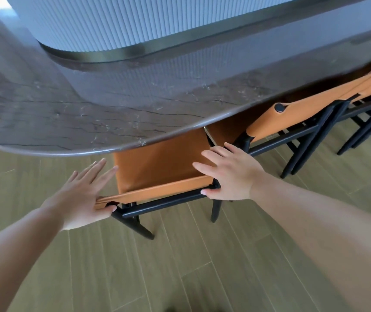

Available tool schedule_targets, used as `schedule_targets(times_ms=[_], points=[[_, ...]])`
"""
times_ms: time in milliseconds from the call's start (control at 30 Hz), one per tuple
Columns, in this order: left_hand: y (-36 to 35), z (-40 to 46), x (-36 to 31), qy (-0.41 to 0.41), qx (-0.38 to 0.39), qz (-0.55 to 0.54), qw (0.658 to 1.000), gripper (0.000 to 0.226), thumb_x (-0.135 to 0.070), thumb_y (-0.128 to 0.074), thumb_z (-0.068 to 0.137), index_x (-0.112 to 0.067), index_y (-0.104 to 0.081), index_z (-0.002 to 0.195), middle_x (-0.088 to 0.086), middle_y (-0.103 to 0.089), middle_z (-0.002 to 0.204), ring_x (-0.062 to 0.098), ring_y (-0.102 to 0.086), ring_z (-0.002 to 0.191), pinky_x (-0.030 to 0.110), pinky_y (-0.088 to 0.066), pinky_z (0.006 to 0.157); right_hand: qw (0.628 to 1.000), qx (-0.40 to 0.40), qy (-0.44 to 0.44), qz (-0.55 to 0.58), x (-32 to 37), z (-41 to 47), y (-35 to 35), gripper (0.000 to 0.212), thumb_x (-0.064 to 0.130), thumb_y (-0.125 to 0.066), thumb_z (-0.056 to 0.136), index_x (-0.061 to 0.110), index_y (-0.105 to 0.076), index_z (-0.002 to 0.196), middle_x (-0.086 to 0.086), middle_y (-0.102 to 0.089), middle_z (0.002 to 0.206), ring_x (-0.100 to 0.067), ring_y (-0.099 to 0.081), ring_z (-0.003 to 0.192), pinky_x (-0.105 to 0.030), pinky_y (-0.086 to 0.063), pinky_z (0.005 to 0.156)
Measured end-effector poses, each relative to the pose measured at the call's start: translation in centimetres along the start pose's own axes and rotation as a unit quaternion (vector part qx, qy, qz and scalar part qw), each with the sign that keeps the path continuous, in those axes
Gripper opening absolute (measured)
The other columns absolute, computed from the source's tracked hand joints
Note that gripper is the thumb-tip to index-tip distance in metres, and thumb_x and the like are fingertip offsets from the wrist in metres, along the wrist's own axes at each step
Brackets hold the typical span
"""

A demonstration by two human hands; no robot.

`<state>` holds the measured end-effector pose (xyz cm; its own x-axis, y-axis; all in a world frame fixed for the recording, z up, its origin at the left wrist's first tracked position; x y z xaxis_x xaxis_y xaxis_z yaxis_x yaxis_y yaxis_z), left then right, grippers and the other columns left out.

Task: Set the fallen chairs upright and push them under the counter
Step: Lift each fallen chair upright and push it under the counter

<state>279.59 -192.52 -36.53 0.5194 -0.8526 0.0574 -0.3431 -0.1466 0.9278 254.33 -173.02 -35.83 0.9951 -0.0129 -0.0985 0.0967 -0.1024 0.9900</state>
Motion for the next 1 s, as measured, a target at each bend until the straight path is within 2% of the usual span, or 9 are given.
schedule_targets(times_ms=[200,300,433,533,633,700,767,867,1000], points=[[1.3,2.3,1.1,-0.005,0.002,0.0,1.0,0.096,-0.069,-0.053,0.086,-0.053,0.022,0.143,-0.012,0.028,0.158,0.002,0.024,0.139,0.037,0.006,0.12,1.0,-0.007,-0.002,0.002,-1.5,2.5,0.3,0.072,0.072,-0.036,0.087,0.029,-0.04,0.145,-0.008,-0.051,0.139,-0.031,-0.048,0.126,-0.052,-0.036,0.111],[1.9,2.9,1.5,-0.003,0.001,-0.013,1.0,0.095,-0.07,-0.052,0.085,-0.054,0.022,0.143,-0.013,0.03,0.158,0.001,0.026,0.139,0.036,0.007,0.121,1.0,-0.007,-0.008,0.008,-1.8,3.2,0.2,0.072,0.071,-0.036,0.088,0.027,-0.041,0.145,-0.009,-0.053,0.135,-0.031,-0.052,0.12,-0.049,-0.041,0.105],[1.6,2.9,1.8,-0.008,-0.014,-0.008,1.0,0.095,-0.084,-0.026,0.073,-0.049,0.02,0.148,-0.011,0.031,0.157,0.005,0.025,0.143,0.04,0.008,0.121,1.0,-0.021,-0.001,0.002,-1.8,3.4,0.2,0.071,0.069,-0.037,0.089,0.022,-0.044,0.142,-0.01,-0.057,0.126,-0.031,-0.056,0.109,-0.047,-0.047,0.098],[2.0,3.0,2.1,-0.011,-0.054,-0.005,0.998,0.094,-0.082,-0.024,0.075,-0.043,0.012,0.153,-0.007,0.017,0.162,0.011,0.01,0.15,0.042,0.003,0.123,0.999,-0.045,-0.016,-0.01,-2.1,3.6,0.2,0.065,0.061,-0.04,0.092,0.014,-0.045,0.136,-0.013,-0.058,0.119,-0.032,-0.057,0.102,-0.046,-0.049,0.091],[1.8,2.8,2.3,-0.012,-0.071,0.013,0.997,0.094,-0.081,-0.029,0.079,-0.04,0.011,0.154,-0.002,0.001,0.165,0.017,-0.007,0.152,0.047,-0.01,0.123,0.997,-0.076,-0.022,-0.025,-2.1,3.9,0.3,0.064,0.058,-0.043,0.093,0.01,-0.044,0.136,-0.016,-0.056,0.125,-0.035,-0.055,0.11,-0.049,-0.047,0.095],[2.0,2.6,2.3,-0.014,-0.094,0.018,0.995,0.095,-0.077,-0.035,0.081,-0.035,0.002,0.157,0.004,-0.014,0.165,0.024,-0.021,0.15,0.05,-0.02,0.121,0.993,-0.102,-0.042,-0.036,-2.4,3.9,0.6,0.069,0.058,-0.05,0.091,0.009,-0.046,0.139,-0.02,-0.052,0.137,-0.037,-0.052,0.122,-0.053,-0.043,0.103],[2.4,2.5,2.2,-0.018,-0.124,0.01,0.992,0.093,-0.072,-0.039,0.081,-0.028,-0.011,0.158,0.009,-0.023,0.162,0.027,-0.027,0.147,0.047,-0.02,0.12,0.99,-0.124,-0.06,-0.037,-2.6,3.9,0.8,0.073,0.06,-0.054,0.089,0.01,-0.046,0.142,-0.022,-0.045,0.146,-0.039,-0.047,0.13,-0.056,-0.038,0.109],[3.0,2.2,1.7,-0.027,-0.177,0.025,0.984,0.092,-0.069,-0.043,0.08,-0.019,-0.024,0.155,0.016,-0.03,0.159,0.032,-0.031,0.145,0.045,-0.018,0.119,0.988,-0.139,-0.061,-0.042,-2.9,3.8,1.0,0.075,0.061,-0.053,0.088,0.009,-0.045,0.142,-0.024,-0.041,0.15,-0.04,-0.043,0.135,-0.058,-0.033,0.112],[4.3,2.3,0.9,-0.036,-0.258,0.043,0.964,0.091,-0.067,-0.05,0.078,-0.01,-0.04,0.148,0.019,-0.034,0.156,0.036,-0.037,0.142,0.054,-0.029,0.115,0.986,-0.141,-0.068,-0.05,-4.2,4.2,1.1,0.076,0.062,-0.055,0.087,0.008,-0.048,0.14,-0.024,-0.041,0.149,-0.04,-0.043,0.135,-0.059,-0.031,0.112]])
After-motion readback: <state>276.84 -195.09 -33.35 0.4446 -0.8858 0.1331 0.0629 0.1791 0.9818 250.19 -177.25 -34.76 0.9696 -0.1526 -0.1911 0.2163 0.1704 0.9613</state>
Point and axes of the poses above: each hand's wrist, its own z-axis towards the middle knuckle, its own y-axis out of the back of the hand, x = y × z, the point moved 8 cm from there along z, towards the middle knuckle
